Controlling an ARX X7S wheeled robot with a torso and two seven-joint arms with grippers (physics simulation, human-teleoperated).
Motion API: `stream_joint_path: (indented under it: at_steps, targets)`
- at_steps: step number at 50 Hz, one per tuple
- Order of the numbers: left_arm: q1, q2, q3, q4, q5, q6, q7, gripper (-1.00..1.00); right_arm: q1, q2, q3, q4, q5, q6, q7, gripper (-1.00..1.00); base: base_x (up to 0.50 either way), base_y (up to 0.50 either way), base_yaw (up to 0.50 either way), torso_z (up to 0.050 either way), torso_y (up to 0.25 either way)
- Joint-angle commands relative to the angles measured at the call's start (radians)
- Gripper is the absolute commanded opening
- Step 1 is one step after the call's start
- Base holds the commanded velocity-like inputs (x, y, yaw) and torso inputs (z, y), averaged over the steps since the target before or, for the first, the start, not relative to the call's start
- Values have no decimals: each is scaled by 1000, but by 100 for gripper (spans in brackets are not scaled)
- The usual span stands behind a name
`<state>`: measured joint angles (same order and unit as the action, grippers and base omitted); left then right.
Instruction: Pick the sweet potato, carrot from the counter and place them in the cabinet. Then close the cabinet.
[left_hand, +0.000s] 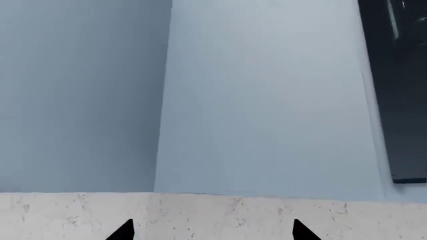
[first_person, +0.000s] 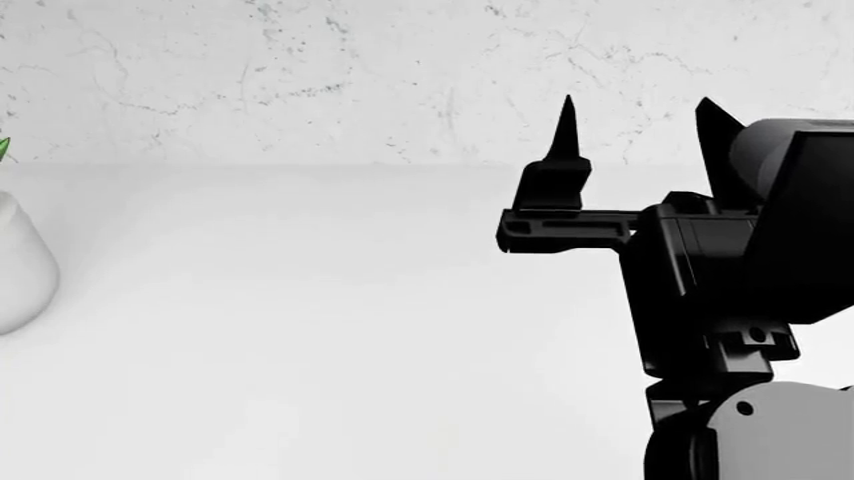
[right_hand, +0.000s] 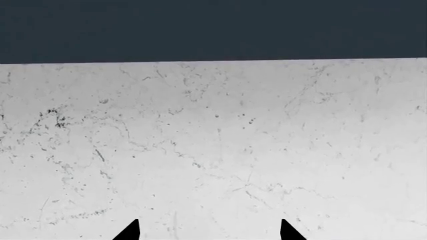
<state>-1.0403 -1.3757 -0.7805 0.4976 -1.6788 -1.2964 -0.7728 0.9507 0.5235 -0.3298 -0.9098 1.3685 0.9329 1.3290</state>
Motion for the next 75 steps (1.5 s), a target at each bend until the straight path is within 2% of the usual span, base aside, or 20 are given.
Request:
stream_joint_path:
  at_steps: [1,12,19,20,21,22,23,24,25,26,27,28,30,31,32,36,42,51,75]
  targets:
    - [16,-189,107,-87,77,213,82,100,-2,6,0,-3,1,-5,2,100,0,0,0,0,0]
    - [44,-195,141,-107,206,316,178,100,-3,4,-5,-1,-3,-8,-1,100,0,0,0,0,0]
    - [69,-195,171,-103,214,424,189,100,-3,7,-2,-2,1,-13,0,100,0,0,0,0,0]
    - [-81,-45,321,-137,364,274,265,100,-3,7,-2,-2,2,-14,0,100,0,0,0,0,0]
    - [69,-195,171,-121,244,424,216,100,-3,8,-1,-1,2,-15,0,100,0,0,0,0,0]
    - [219,-195,22,-118,240,507,216,100,-3,8,-1,-1,2,-16,-1,100,0,0,0,0,0]
    - [266,-195,7,-93,204,484,191,100,-2,8,-1,-1,2,-16,-1,100,0,0,0,0,0]
    - [116,-45,157,-148,354,334,275,100,-2,9,-1,-1,2,-17,-1,100,0,0,0,0,0]
    - [266,-195,29,-108,228,484,214,100,-2,9,-1,-1,3,-17,0,100,0,0,0,0,0]
    - [291,-195,32,-105,224,553,212,100,-3,10,0,-2,3,-18,0,100,0,0,0,0,0]
    - [141,-45,182,-161,374,403,268,100,-3,10,0,-2,4,-18,0,100,0,0,0,0,0]
    - [-9,105,332,-65,524,253,418,100,-4,11,0,-2,4,-19,1,100,0,0,0,0,0]
    - [-309,405,632,-108,824,-47,718,100,-5,11,0,-2,4,-20,1,100,0,0,0,0,0]
    - [-459,488,782,-121,955,-197,587,100,-6,11,-1,-2,4,-20,1,100,0,0,0,0,0]
    - [-609,488,859,-128,890,-273,532,100,-6,11,-1,-3,3,-21,1,100,0,0,0,0,0]
    - [-1205,522,878,-150,858,-253,501,100,-11,12,-2,-3,-1,-23,-1,100,0,0,0,0,0]
    - [-1231,560,902,-173,845,-232,493,100,-18,15,-1,-6,-6,-28,-4,100,0,0,0,0,2]
    - [-1268,573,919,-181,826,-229,488,100,-24,17,-3,-7,-15,-33,-9,100,0,0,0,0,0]
    - [-1229,698,891,-193,761,-198,427,100,-27,26,-2,-8,-18,-44,-13,100,0,0,0,1,0]
